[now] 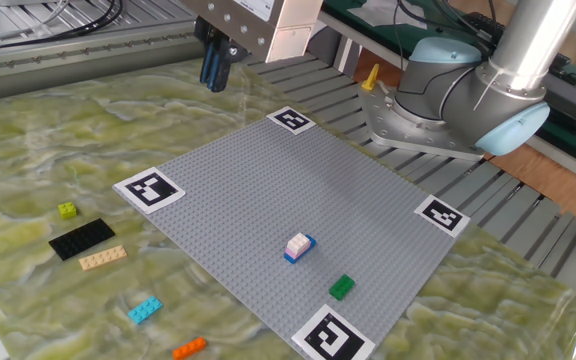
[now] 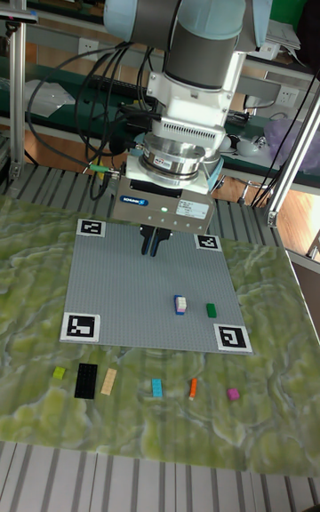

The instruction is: Stack small Lego blocks randomly, one at a time

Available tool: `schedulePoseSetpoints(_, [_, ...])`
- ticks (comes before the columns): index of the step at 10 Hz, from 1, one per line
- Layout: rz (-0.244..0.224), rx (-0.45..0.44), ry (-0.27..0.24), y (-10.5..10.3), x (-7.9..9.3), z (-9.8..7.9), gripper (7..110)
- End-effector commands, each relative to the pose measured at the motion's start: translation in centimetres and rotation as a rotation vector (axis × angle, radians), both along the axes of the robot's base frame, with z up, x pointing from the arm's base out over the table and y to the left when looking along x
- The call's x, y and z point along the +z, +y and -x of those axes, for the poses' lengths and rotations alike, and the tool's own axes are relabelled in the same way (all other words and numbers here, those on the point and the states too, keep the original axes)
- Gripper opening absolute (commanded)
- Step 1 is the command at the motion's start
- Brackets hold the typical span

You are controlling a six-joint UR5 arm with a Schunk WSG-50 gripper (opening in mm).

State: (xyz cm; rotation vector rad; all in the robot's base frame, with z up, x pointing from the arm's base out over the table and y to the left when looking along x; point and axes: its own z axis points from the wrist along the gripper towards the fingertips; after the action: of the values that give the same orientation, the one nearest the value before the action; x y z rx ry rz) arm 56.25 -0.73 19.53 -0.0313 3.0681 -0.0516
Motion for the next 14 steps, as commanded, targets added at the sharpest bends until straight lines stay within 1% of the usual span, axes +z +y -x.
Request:
schedulePoseSetpoints(1, [-0.040, -0.019, 0.007, 0.9, 0.1, 0.2, 7])
schedulePoseSetpoints(2, [-0.026, -0.029, 0.032, 0.5, 0.0, 0.8, 7])
schedulePoseSetpoints(3, [0.009, -0.043, 0.056, -0.3, 0.1, 1.5, 7])
schedulePoseSetpoints(4, [0.007, -0.042, 0.098, -0.3, 0.1, 2.5, 7])
schedulePoseSetpoints(5, [-0.025, 0.002, 0.094, 0.5, 0.0, 2.3, 7])
schedulePoseSetpoints(6, [-0.016, 0.049, 0.063, 0.4, 0.0, 1.5, 7])
schedulePoseSetpoints(7, [-0.014, 0.039, 0.052, 0.3, 0.0, 1.3, 7])
schedulePoseSetpoints(8, [-0.010, -0.012, 0.057, 0.2, 0.0, 1.4, 7])
schedulePoseSetpoints(9, [-0.011, -0.040, 0.054, 0.2, 0.0, 1.4, 7])
schedulePoseSetpoints(10, [-0.026, -0.070, 0.061, 0.5, 0.0, 1.6, 7])
schedulePoseSetpoints(11, [-0.024, -0.100, 0.063, 0.4, 0.0, 1.6, 7])
schedulePoseSetpoints(12, [-0.030, -0.113, 0.057, 0.5, 0.0, 1.5, 7])
schedulePoseSetpoints(14, [-0.036, -0.103, 0.040, 0.4, -0.2, 1.1, 7])
